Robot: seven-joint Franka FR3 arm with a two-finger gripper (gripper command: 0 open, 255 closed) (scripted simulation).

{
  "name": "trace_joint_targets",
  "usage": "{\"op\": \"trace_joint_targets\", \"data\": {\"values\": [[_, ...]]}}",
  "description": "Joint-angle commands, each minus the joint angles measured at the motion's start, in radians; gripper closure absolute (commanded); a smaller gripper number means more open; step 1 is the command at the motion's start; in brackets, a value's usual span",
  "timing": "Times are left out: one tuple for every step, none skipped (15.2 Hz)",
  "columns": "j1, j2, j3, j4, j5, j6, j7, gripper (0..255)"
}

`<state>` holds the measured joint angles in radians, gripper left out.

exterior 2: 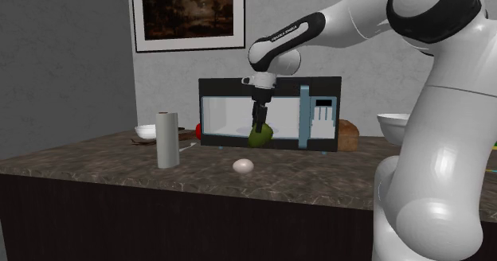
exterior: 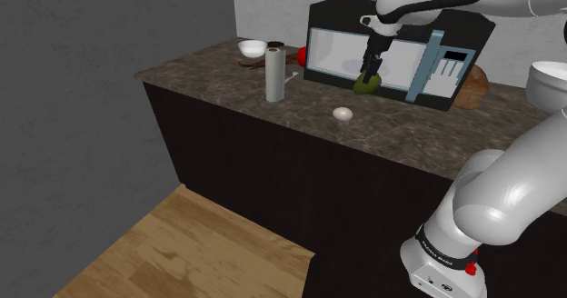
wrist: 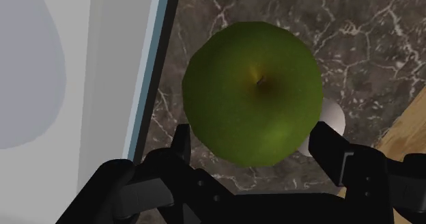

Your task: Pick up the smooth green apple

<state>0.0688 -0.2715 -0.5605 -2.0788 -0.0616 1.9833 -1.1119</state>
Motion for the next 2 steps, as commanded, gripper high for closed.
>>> {"op": "trace_joint_targets", "data": {"values": [[0.001, -0.004, 0.003, 0.013, -0.002, -0.016, 0.004, 255], [0.001, -0.004, 0.003, 0.013, -0.001, -0.016, 0.004, 255]]}}
